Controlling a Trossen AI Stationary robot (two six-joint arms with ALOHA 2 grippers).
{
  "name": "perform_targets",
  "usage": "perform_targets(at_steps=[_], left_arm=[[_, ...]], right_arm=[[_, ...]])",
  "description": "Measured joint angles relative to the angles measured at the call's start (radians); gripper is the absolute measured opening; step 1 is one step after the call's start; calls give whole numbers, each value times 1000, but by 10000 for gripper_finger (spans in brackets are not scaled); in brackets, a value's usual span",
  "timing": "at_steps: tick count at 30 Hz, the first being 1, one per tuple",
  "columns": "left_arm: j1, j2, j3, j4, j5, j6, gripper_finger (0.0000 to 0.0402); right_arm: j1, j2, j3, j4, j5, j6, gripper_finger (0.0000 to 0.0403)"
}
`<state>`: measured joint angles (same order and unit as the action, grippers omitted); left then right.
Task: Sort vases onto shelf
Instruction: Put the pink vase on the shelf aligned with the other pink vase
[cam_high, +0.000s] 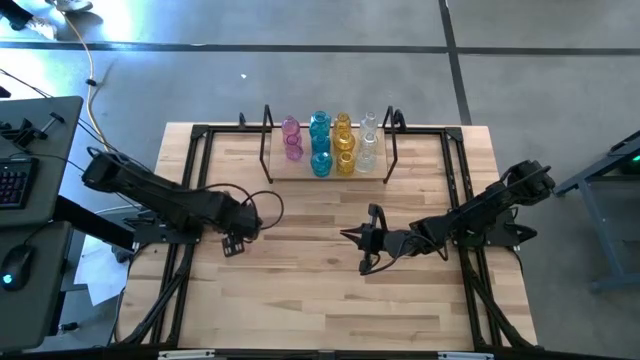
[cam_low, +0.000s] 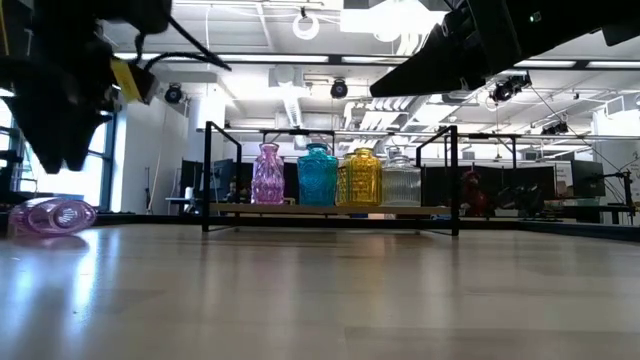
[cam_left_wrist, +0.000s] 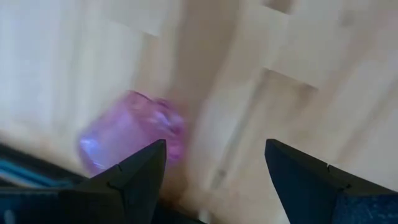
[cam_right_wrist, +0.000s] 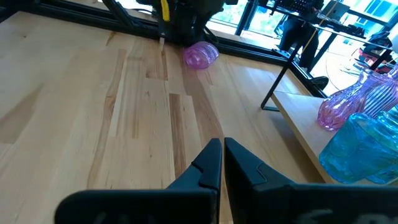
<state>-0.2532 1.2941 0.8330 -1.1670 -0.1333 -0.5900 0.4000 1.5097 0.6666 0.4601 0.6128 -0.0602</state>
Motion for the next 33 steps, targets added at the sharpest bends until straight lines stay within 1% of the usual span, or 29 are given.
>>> perform_targets(at_steps=[2, 8, 13, 16, 27, 33], left_arm=[[22, 35, 0, -2, -38, 2, 264], [91, 192, 0, -5, -102, 2, 264], [128, 277, 0, -20, -154, -11, 264], [142, 299, 0, -24, -181, -31, 264], [156, 308, -1, -107, -185, -80, 264], [156, 308, -54, -94, -182, -82, 264]], right_arm=[[0, 0, 0, 0, 0, -1, 0], [0, 0, 0, 0, 0, 0, 0], [0, 0, 0, 0, 0, 0, 0], [0, 0, 0, -2, 0, 0, 0], [0, 0, 0, -7, 0, 0, 0], [0, 0, 0, -7, 0, 0, 0]])
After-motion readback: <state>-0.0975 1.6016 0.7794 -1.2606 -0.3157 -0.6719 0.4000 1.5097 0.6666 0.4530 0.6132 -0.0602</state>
